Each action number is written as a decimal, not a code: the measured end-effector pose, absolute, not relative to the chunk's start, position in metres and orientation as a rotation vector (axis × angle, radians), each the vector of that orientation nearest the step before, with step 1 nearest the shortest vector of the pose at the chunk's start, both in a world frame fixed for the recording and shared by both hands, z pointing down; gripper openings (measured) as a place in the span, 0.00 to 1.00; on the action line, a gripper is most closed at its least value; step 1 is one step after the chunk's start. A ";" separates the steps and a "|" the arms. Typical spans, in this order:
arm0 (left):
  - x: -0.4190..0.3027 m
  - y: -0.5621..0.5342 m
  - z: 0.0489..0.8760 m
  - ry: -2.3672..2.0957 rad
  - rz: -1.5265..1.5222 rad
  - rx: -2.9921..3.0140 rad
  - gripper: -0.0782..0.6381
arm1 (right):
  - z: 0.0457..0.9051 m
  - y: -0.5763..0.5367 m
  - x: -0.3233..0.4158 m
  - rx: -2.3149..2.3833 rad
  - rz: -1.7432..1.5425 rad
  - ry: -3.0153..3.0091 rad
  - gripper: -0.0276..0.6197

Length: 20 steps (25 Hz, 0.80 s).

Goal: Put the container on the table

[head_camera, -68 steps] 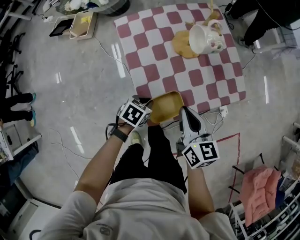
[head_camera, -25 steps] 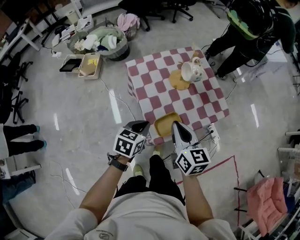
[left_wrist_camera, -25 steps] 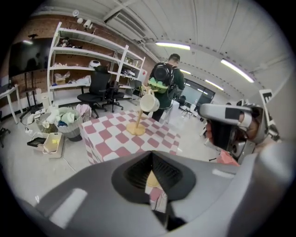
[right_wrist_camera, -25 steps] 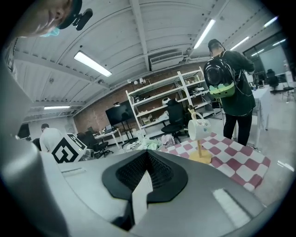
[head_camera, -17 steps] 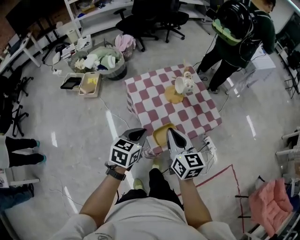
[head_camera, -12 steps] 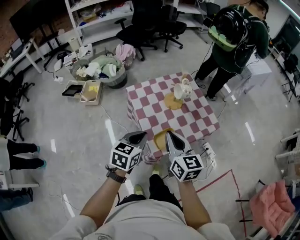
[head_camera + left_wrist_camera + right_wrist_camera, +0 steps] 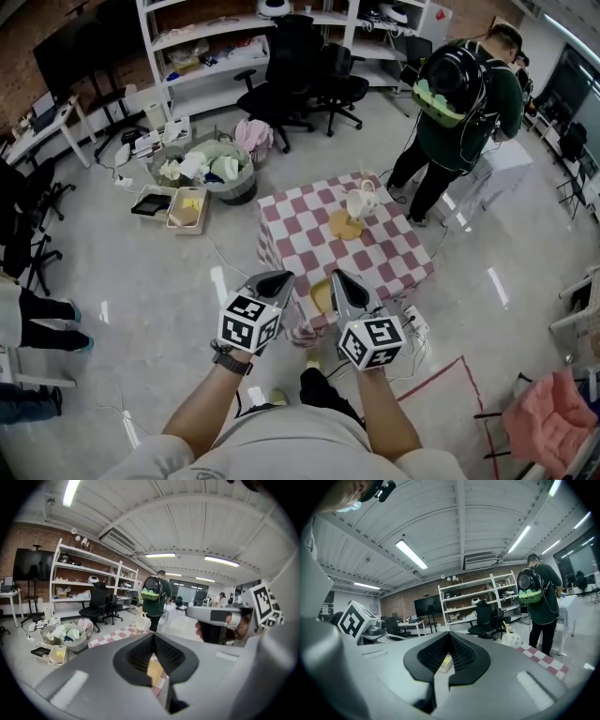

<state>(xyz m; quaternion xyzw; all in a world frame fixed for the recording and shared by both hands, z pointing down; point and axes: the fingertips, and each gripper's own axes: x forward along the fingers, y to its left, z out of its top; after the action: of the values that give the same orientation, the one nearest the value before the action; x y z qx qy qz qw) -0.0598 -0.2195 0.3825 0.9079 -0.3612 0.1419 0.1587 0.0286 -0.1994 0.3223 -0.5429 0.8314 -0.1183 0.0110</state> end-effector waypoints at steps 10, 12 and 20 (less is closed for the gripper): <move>-0.075 -0.201 0.310 -1.091 0.199 2.715 0.12 | 0.282 -0.180 0.028 -1.703 -0.227 2.576 0.06; -0.076 -0.196 0.302 -1.097 0.175 2.736 0.12 | 0.276 -0.176 0.027 -1.708 -0.199 2.573 0.06; -0.081 -0.187 0.288 -1.115 0.137 2.767 0.12 | 0.267 -0.167 0.022 -1.718 -0.157 2.576 0.06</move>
<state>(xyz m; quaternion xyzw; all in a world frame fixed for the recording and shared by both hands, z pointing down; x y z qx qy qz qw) -0.0807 -0.1870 0.2878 0.9238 -0.3721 0.0459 0.0776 0.0218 -0.1667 0.2673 -0.5540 0.8308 -0.0506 0.0204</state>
